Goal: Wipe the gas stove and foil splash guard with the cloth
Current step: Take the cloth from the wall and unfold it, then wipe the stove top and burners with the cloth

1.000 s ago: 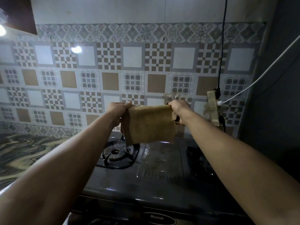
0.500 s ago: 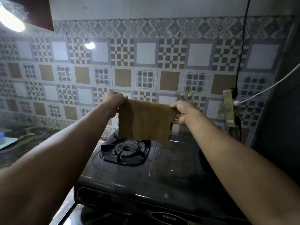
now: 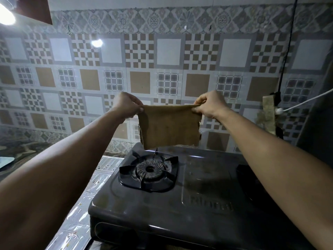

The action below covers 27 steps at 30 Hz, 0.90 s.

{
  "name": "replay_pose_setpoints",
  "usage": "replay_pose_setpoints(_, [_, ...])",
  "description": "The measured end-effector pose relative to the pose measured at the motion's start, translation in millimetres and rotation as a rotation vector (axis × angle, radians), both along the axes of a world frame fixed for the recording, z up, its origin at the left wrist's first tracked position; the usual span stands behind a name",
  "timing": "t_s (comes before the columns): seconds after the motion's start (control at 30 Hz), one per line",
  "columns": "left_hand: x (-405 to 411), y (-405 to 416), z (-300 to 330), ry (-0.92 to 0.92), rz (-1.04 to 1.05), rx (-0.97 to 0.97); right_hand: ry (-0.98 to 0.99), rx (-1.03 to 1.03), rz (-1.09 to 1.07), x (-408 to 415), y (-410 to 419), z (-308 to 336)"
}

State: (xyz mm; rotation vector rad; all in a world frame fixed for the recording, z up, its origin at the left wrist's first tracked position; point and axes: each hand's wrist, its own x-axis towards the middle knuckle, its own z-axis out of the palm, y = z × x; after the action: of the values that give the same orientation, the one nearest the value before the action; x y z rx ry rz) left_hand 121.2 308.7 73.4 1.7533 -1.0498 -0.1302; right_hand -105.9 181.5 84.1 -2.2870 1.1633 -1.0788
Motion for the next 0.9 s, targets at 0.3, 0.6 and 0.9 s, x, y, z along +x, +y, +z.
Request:
replay_pose_setpoints(0.3, [17,-24,-11,0.419,-0.293,0.055,-0.184,0.337,0.083,13,-14,-8])
replay_pose_setpoints(0.6, [-12,-52,-36,0.687,-0.411,0.150,-0.337,0.494,-0.102,61,0,-51])
replay_pose_setpoints(0.9, [-18,-69,-50,0.705,-0.529,0.132,-0.600,0.839,0.208,66,13,-64])
